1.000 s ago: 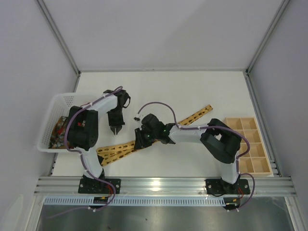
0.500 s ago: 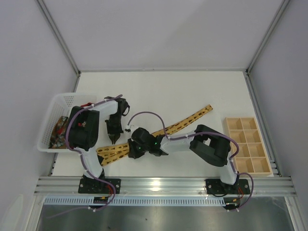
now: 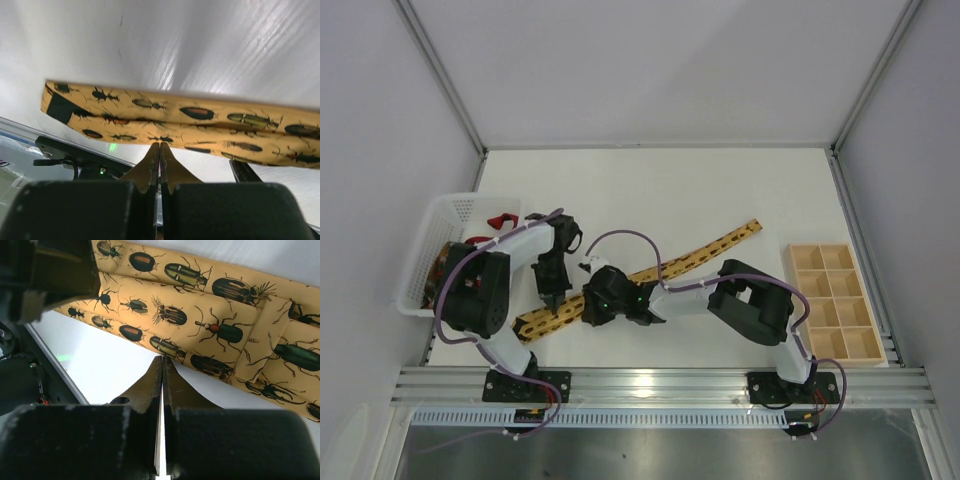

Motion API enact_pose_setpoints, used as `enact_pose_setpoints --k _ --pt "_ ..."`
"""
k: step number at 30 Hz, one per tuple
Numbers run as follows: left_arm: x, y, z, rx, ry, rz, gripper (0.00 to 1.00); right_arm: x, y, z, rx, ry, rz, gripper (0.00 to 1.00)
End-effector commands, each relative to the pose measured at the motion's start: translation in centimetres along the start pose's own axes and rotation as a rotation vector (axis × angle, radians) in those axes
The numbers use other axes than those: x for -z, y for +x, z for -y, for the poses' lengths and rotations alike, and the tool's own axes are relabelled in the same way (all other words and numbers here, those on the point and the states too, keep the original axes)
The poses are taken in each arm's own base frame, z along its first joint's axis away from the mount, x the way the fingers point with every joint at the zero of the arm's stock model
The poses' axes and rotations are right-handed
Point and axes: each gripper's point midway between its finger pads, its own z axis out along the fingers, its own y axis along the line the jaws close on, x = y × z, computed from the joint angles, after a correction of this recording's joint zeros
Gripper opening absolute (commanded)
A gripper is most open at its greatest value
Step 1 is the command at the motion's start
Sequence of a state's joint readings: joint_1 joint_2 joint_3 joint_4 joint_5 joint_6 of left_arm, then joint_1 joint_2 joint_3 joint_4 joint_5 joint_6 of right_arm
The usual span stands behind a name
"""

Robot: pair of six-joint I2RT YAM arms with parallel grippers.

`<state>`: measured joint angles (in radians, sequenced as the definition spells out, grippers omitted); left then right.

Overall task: Roll the ties
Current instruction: Flatten the tie

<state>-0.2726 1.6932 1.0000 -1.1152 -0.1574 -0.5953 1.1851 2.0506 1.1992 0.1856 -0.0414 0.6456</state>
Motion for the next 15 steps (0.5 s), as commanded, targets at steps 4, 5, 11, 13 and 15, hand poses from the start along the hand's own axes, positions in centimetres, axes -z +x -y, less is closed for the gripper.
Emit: enact_pose_setpoints --k 4,5,11,13,15 --pt "2.3 -1.2 0.2 0.032 0.015 0.087 0.03 0.5 0.2 0.9 0.008 0.05 0.0 0.0" --pt "2.9 -1.8 0.3 0.031 0.015 0.109 0.03 1.5 -0.1 0.8 0.015 0.047 0.005 0.0" --pt "10.5 -6.5 8.0 -0.016 0.295 0.348 0.1 9.6 -6.0 6.5 -0.025 0.282 0.105 0.02" --pt "13.7 -8.0 12.0 -0.039 0.445 0.435 0.15 12.6 -7.4 10.4 -0.053 0.439 0.13 0.08" --pt "16.8 -9.0 17.1 -0.08 0.605 0.546 0.25 16.5 -10.3 14.9 -0.111 0.542 0.191 0.14"
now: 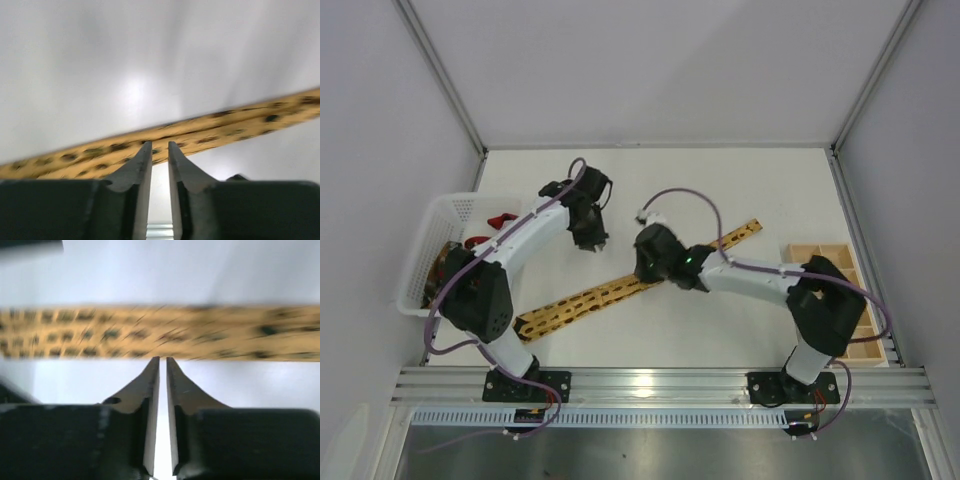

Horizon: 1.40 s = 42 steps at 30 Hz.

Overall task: Roll the ties
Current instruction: Flatten the tie, then roll the tie

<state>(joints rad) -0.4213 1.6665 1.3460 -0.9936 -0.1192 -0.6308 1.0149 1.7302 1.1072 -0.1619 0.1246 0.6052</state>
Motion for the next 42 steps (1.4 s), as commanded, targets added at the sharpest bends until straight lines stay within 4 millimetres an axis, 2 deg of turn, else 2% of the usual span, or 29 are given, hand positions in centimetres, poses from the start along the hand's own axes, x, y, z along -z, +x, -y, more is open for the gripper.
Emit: enact_pose_setpoints --k 1,2,4,5,6,7,8,9,10,11,12,13,14,15,16,17,19,20,22,24,25,26,29,32,33,36,38,40,42 --pt "2.3 -4.1 10.4 -0.017 0.343 0.199 0.27 4.5 -6.4 10.1 -0.063 0.266 0.128 0.18" --pt "2.7 -5.1 14.1 -0.045 0.452 0.266 0.28 5.2 -8.6 14.0 -0.132 0.314 0.176 0.28" --pt "3.2 -5.5 17.5 -0.06 0.566 0.286 0.26 6.4 -10.5 17.5 -0.196 0.31 0.199 0.38" --pt "4.4 -6.5 20.2 -0.076 0.655 0.324 0.25 7.5 -12.7 21.3 -0.233 0.347 0.257 0.44" --pt "5.0 -7.1 23.0 -0.1 0.753 0.335 0.21 7.4 -13.8 22.3 -0.218 0.318 0.278 0.49" --pt "3.5 -6.3 23.4 -0.113 0.755 0.286 0.19 7.6 -14.3 23.6 -0.241 0.329 0.282 0.52" --pt "5.6 -7.4 25.9 -0.139 0.846 0.331 0.15 7.8 -15.2 25.3 -0.227 0.348 0.303 0.52" --pt "4.0 -7.3 27.3 -0.163 0.86 0.313 0.07 8.4 -16.0 27.6 -0.261 0.369 0.318 0.51" --pt "4.1 -7.1 28.6 -0.184 0.895 0.301 0.04 8.2 -16.6 29.2 -0.292 0.374 0.321 0.49" --pt "6.2 -8.2 30.6 -0.202 0.962 0.34 0.01 8.1 -17.6 29.9 -0.31 0.337 0.346 0.44" --pt "5.9 -8.1 31.6 -0.201 0.989 0.326 0.0 8.0 -17.8 31.3 -0.338 0.293 0.341 0.42" --pt "4.4 -7.8 32.5 -0.201 0.999 0.295 0.01 7.3 -18.6 32.4 -0.351 0.303 0.339 0.4" --pt "5.5 -8.3 34.0 -0.208 1.055 0.317 0.01 6.9 -18.3 33.5 -0.367 0.33 0.306 0.38" --pt "5.5 -8.3 34.7 -0.19 1.08 0.306 0.0 6.9 -18.5 34.9 -0.361 0.369 0.304 0.37" --pt "4.4 -8.1 35.5 -0.185 1.095 0.289 0.01 6.1 -19.3 35.9 -0.355 0.384 0.298 0.38" --pt "5.5 -8.4 36.6 -0.186 1.134 0.312 0.0 6.0 -18.8 36.6 -0.37 0.41 0.258 0.37" --pt "5.2 -8.5 37.9 -0.172 1.139 0.303 0.0 6.0 -18.7 38.3 -0.382 0.459 0.239 0.37" --pt "5.1 -8.1 39.2 -0.184 1.132 0.288 0.01 5.9 -18.1 38.8 -0.402 0.469 0.214 0.39" --pt "4.5 -6.8 40.5 -0.207 1.107 0.269 0.0 6.1 -17.2 39.6 -0.452 0.441 0.188 0.46" --pt "4.6 -6.4 41.5 -0.212 1.117 0.288 0.0 5.5 -16.2 39.1 -0.464 0.385 0.164 0.56" --pt "4.8 -5.9 42.1 -0.214 1.131 0.3 0.0 5.9 -15.7 40.2 -0.493 0.385 0.157 0.59" --pt "4.5 -5.6 42.3 -0.207 1.127 0.299 0.0 6.0 -15.3 41.0 -0.508 0.377 0.152 0.61" --pt "4.2 -4.5 43.0 -0.22 1.143 0.297 0.0 5.9 -14.6 41.0 -0.509 0.29 0.139 0.65" --pt "2.4 -3.8 43.2 -0.185 1.121 0.276 0.0 6.0 -14.0 40.4 -0.492 0.171 0.124 0.67" --pt "1.4 -3.1 43.4 -0.187 1.12 0.248 0.0 5.8 -13.7 40.4 -0.496 0.145 0.11 0.66" --pt "0.9 -2.9 43.8 -0.152 1.142 0.213 0.0 5.7 -12.8 40.1 -0.529 0.103 0.087 0.6" --pt "1.0 -2.8 43.8 -0.14 1.164 0.211 0.0 5.6 -12.4 39.4 -0.533 0.07 0.099 0.5" --pt "1.8 -2.9 43.8 -0.143 1.174 0.221 0.0 5.6 -12.2 38.9 -0.539 0.052 0.127 0.47" --pt "1.9 -3.0 43.5 -0.148 1.169 0.231 0.0 5.6 -12.0 38.9 -0.548 0.053 0.131 0.39"
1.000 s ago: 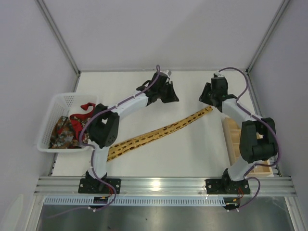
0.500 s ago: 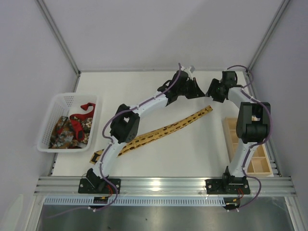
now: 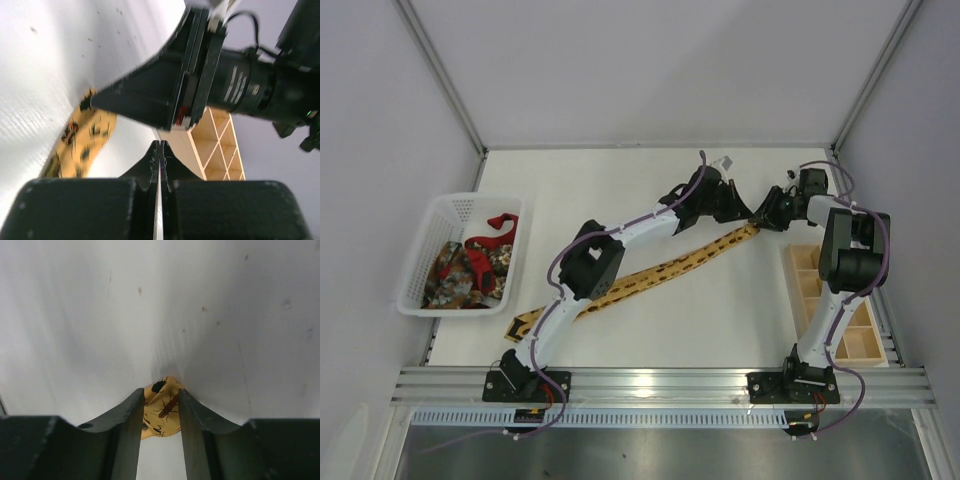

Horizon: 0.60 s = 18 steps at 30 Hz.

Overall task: Roll the ties
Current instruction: Roll the tie

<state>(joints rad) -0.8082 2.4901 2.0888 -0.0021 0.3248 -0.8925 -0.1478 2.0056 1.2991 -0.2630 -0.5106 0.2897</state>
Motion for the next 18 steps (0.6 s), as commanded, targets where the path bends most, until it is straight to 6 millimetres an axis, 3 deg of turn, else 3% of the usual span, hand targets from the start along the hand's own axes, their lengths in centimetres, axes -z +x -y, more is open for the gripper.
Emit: enact_pose_setpoints --k 1,8,15,18 --pt "1.0 -2.5 2.8 -0.015 0.077 0.071 0.0 0.7 -0.2 -1.8 0.019 -0.084 0.029 0.38" --pt "1.6 -2.3 2.0 -0.042 0.028 0.061 0.01 0.8 -0.3 -0.8 -0.005 -0.045 0.042 0.4" --pt "2.3 -0.5 0.6 0.008 -0.053 -0.013 0.01 5.2 -2.8 -1.8 0.002 0.044 0.14 0.5" --pt "2.6 0.3 1.2 0.007 -0.015 -0.057 0.01 6.9 -2.7 -2.0 -0.009 0.089 0.133 0.5"
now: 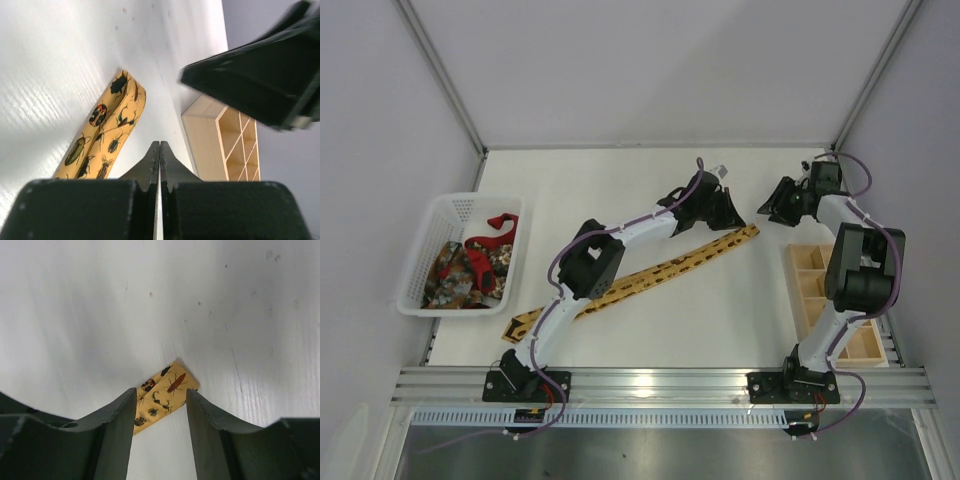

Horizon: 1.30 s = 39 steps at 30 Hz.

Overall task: Roll the ties
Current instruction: Roll the tie

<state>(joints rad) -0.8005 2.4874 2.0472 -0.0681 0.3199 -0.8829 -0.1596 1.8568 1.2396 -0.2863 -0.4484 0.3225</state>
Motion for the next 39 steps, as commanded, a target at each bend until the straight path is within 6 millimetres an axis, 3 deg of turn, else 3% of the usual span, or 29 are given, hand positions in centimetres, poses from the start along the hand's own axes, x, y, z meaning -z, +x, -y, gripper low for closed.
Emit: enact_pose_setpoints --k 1,4,5,8,9,10,13,16,17,20,29,37,39 --pt "2.7 -0.9 3.6 -0.02 0.063 -0.011 0.0 3.3 -1.7 -0.7 -0.002 0.067 0.045 0.49" --pt "3.1 -1.1 2.9 -0.059 0.026 -0.021 0.01 4.6 -0.2 -0.8 -0.029 0.09 0.014 0.43" --pt "3.4 -0.9 1.7 -0.06 -0.034 -0.034 0.0 5.0 0.5 -0.8 -0.042 0.106 0.01 0.4" --pt "5.2 -3.1 -0.6 -0.123 -0.152 0.006 0.0 5.5 4.0 -1.6 -0.05 0.151 -0.005 0.31" --pt "5.8 -3.9 -2.0 -0.124 -0.198 0.017 0.0 5.5 4.6 -2.4 -0.043 0.144 0.003 0.29" --pt "6.6 -4.9 -2.8 -0.143 -0.249 0.042 0.0 5.3 6.4 -3.1 -0.038 0.161 -0.008 0.2" --pt "8.4 -5.6 -6.1 -0.15 -0.359 0.022 0.0 3.8 10.5 -6.6 0.059 0.172 -0.04 0.11" --pt "9.4 -5.7 -8.4 -0.164 -0.431 -0.018 0.0 2.8 13.3 -7.8 0.135 0.248 -0.022 0.01" --pt "9.4 -4.8 -9.8 -0.152 -0.463 -0.061 0.01 2.6 14.3 -7.9 0.158 0.263 -0.023 0.0" --pt "9.2 -4.5 -11.6 -0.144 -0.496 -0.104 0.0 1.6 15.8 -8.4 0.208 0.309 -0.007 0.0" --pt "8.0 -1.5 -12.5 -0.089 -0.469 -0.195 0.01 -1.4 18.8 -7.8 0.246 0.351 -0.067 0.0" --pt "8.1 2.0 -13.2 -0.068 -0.481 -0.27 0.0 -2.6 18.8 -8.3 0.246 0.351 -0.067 0.0" --pt "8.1 3.1 -13.1 -0.072 -0.484 -0.294 0.0 -3.1 18.1 -9.2 0.255 0.338 -0.056 0.0"
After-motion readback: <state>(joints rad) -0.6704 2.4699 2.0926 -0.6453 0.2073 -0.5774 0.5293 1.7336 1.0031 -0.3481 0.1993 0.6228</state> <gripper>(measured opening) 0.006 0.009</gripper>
